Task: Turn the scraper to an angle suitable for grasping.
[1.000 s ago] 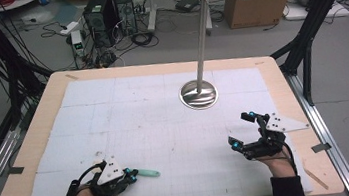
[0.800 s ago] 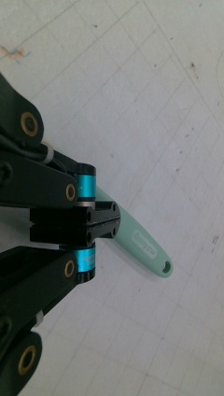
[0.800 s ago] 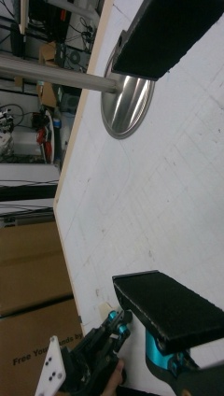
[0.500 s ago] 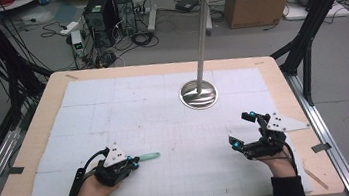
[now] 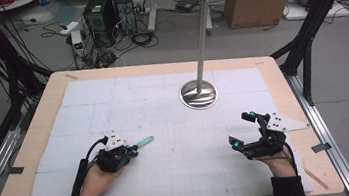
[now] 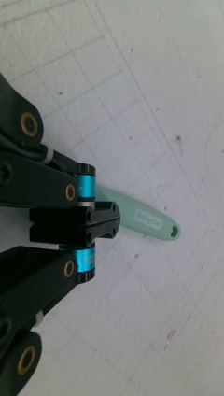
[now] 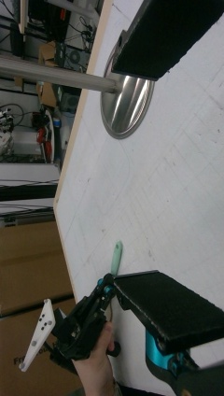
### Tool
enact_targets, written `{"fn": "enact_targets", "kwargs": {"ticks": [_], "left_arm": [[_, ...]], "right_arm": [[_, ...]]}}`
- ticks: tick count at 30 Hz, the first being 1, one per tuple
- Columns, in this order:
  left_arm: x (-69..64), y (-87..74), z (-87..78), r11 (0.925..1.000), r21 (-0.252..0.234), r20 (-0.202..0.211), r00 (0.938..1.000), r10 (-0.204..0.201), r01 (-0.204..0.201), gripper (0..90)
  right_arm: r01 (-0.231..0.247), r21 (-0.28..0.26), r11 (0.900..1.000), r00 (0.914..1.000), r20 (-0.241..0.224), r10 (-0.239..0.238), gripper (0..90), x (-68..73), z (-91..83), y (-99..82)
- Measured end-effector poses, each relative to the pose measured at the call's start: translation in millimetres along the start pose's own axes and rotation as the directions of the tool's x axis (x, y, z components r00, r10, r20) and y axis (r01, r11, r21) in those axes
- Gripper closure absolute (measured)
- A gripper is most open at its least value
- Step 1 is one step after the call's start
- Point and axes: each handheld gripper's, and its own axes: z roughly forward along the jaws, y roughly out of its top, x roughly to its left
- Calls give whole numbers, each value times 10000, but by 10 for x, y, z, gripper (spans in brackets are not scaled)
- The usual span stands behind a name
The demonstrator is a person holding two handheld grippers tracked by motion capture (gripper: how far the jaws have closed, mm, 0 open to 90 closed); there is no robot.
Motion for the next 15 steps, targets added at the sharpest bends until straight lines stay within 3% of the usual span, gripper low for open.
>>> {"fn": "enact_targets", "kwargs": {"ticks": [4, 8, 13, 15], "left_arm": [[30, 7, 12, 9999, 0, -22, 9999, -152, 152, 898], [13, 7, -6, 10000, -91, -28, 10000, -1, 1, 897], [-10, 26, -181, 9943, -1066, 445, 9989, 120, -72, 896], [18, 20, -255, 9913, -1315, 428, 9991, 11, 45, 896]], "right_arm": [[-11, 30, 10000, 10000, -10, 11, 7, 2, 2, -2], [-18, 53, 10000, 10000, -9, 19, 7, 2, 3, -2], [-52, -1, 10000, 10000, 30, 52, 7, -11, -11, -1], [-22, -45, 10000, 10000, 51, 22, 7, -20, -18, -1]]}}
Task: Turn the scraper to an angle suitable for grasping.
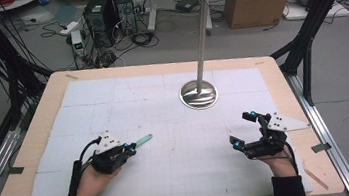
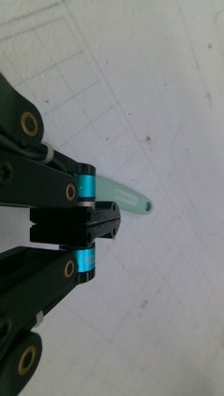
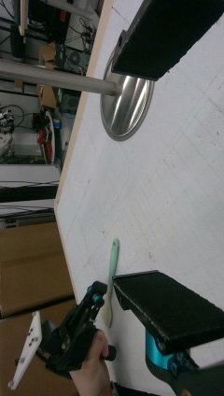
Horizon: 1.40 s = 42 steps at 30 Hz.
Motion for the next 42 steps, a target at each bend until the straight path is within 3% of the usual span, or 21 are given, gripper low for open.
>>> {"fn": "enact_targets", "kwargs": {"ticks": [5, 7, 11, 14, 20, 24, 28, 29, 31, 33, 36, 40, 42], "left_arm": [[101, -3, -203, 9955, -892, 208, 9993, -316, 334, 848], [147, -19, -343, 9859, -1619, 319, 9988, -378, 425, 794], [223, -71, -606, 9516, -3063, 300, 9994, -168, 252, 714], [284, -105, -742, 9289, -3700, 242, 9997, -76, 160, 632], [365, -171, -858, 9118, -4105, 201, 9998, 0, 83, 478], [383, -205, -866, 9131, -4075, 380, 9987, 334, -150, 382], [371, -224, -865, 8905, -4525, 499, 9957, 782, -473, 258], [368, -223, -861, 8857, -4626, 548, 9958, 731, -396, 191], [364, -222, -856, 8780, -4777, 431, 9973, 597, -319, 153], [358, -220, -846, 8817, -4713, 462, 9978, 467, -195, 149], [348, -235, -830, 8932, -4490, 797, 9945, 677, -249, 149], [351, -232, -822, 8937, -4486, 849, 9949, 536, -99, 144], [353, -236, -810, 8990, -4378, 824, 9953, 503, -91, 144]], "right_arm": [[18, -30, 10000, 10000, -6, -18, 7, 4, -2, 3], [3, -50, 10000, 10000, -20, -3, 7, 6, -3, 4], [7, -3, 10000, 10000, -17, -7, 7, 2, 3, 2], [-22, 9, 10000, 10000, -36, 22, 7, 5, 6, 2], [9, -50, 10000, 10000, -31, -9, 7, -1, 1, 3], [-39, -39, 10000, 10000, -28, 39, 7, -7, -4, 3], [-18, -34, 10000, 10000, -28, 18, 7, -12, 3, 1], [-26, -26, 10000, 10000, -25, 26, 7, -13, 2, 1], [-40, -32, 10000, 10000, -30, 40, 7, -13, 1, 1], [-53, -28, 10000, 10000, -35, 53, 7, -13, 0, 1], [-31, -10, 10000, 10000, -35, 30, 7, -15, 1, 0], [-40, 13, 10000, 10000, -65, 40, 7, -18, 4, -2], [-62, 36, 10000, 10000, -72, 62, 7, -20, 4, -4]]}}
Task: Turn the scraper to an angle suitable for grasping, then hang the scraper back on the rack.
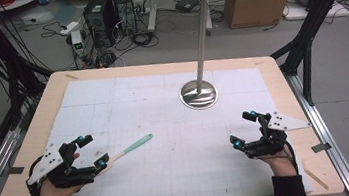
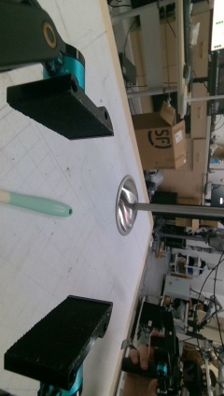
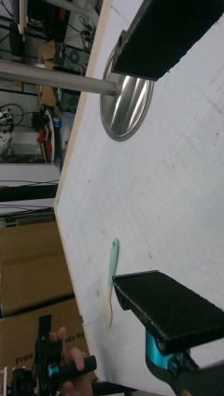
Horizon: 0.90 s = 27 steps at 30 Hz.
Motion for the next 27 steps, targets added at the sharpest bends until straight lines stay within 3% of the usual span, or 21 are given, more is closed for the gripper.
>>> {"fn": "enact_targets", "kwargs": {"ticks": [5, 9, 12, 16, 21, 27], "left_arm": [[11, -15, 25, 9992, 364, 17, 9999, -166, 165, 144], [28, 6, 82, 9951, 919, -261, 9991, -336, 359, 141], [43, -17, 131, 9896, 1413, -40, 9996, -280, 283, 140], [74, -4, 199, 9705, 2412, 165, 9998, -70, 28, 142], [85, 47, 275, 9477, 3157, 665, 9974, 278, -475, 146], [103, 59, 372, 9112, 4020, 972, 9938, 547, -895, 160]], "right_arm": [[29, -21, 10000, 10000, -22, -29, 7, 0, 4, 2], [-35, 51, 10000, 10000, -12, 35, 7, -5, 11, -4], [-34, 98, 9999, 10000, -22, 34, 7, -4, 9, -8], [8, 84, 10000, 10000, -16, -8, 7, -3, 13, -7], [16, 171, 9999, 10000, -43, -15, 7, 3, 28, -11], [-9, 143, 9999, 10000, -44, 9, 7, -5, 17, -10]]}}
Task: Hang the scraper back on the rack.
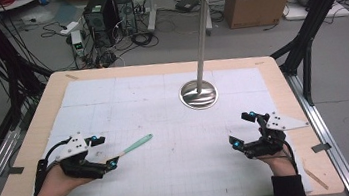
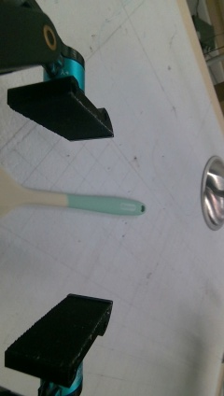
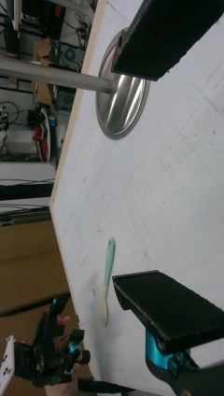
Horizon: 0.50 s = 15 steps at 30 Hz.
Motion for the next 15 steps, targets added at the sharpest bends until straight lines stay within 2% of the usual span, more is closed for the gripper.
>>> {"fn": "enact_targets", "kwargs": {"ticks": [4, 10, 15], "left_arm": [[46, 26, 47, 9971, 731, 201, 9996, 183, -197, 169], [86, 60, 101, 9900, 1358, 522, 9982, 302, -371, 176], [95, 134, 136, 9759, 2049, 733, 9954, 609, -748, 177]], "right_arm": [[-23, -105, 9999, 10000, 39, 24, 7, -9, -20, 3], [-62, -84, 9999, 10000, 18, 62, 7, -7, -22, 4], [-33, 61, 10000, 10000, -36, 34, 7, 3, -5, -1]]}}
